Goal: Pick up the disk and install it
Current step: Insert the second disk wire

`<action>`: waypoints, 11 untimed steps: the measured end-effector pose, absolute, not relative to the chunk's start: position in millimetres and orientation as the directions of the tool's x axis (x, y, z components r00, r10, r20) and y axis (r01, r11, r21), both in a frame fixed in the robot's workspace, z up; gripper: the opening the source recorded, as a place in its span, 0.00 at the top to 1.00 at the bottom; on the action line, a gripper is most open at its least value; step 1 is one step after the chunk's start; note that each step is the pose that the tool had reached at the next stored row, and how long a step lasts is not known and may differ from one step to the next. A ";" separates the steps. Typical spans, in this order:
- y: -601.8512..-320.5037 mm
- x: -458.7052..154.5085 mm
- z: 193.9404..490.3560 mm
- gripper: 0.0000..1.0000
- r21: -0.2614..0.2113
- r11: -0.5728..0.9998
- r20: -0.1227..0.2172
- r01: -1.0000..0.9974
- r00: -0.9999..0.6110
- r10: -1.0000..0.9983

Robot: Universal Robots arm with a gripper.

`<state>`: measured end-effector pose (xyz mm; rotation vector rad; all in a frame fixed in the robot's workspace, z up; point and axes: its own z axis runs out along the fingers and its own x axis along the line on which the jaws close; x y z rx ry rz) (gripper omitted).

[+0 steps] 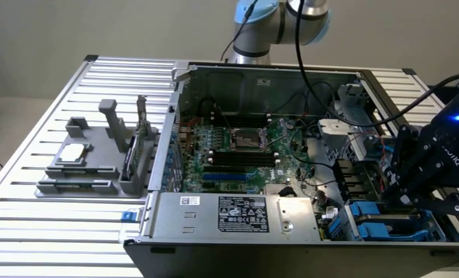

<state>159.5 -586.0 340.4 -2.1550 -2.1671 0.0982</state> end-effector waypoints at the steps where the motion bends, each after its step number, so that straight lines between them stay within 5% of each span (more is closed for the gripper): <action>1: -586.1 159.5 340.3 0.84 -0.104 0.006 0.015 0.995 -0.005 1.000; 11: -587.6 159.5 338.8 0.84 -0.104 0.007 0.020 0.995 -0.005 1.000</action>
